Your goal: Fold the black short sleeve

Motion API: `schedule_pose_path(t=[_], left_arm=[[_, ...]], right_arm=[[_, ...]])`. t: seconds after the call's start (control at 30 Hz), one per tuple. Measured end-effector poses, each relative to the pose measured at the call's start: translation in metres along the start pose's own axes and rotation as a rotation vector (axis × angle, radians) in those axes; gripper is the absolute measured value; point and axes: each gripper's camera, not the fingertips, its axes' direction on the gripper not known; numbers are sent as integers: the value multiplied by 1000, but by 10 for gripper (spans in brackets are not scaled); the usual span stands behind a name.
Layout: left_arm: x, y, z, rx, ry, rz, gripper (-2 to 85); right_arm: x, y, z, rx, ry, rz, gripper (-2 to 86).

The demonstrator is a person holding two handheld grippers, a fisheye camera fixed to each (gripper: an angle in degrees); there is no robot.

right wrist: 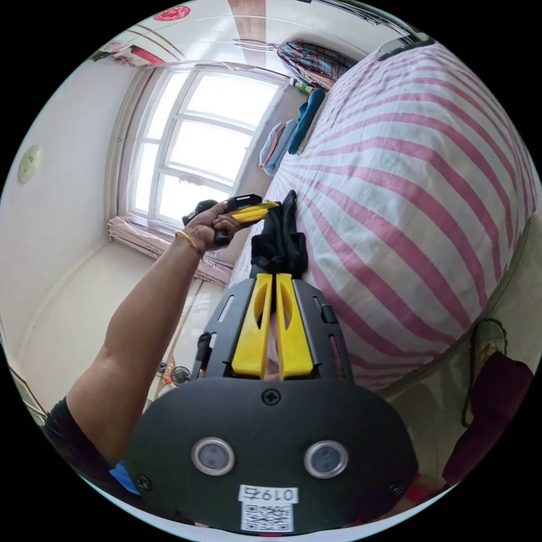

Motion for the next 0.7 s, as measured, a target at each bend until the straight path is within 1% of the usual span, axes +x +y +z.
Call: schedule_pose_path(t=[0.13,0.4,0.7], left_arm=[[8,-10,-26,-1,-28,9,24],[32,-18,-75,-2,-137,35,26],[60,-8,-122,6,-260,79,27]], right_arm=[[14,27,4,10,-39,56,-5],[15,71,12,18,-59,63,-5],[14,110,19,14,-76,81,-5]])
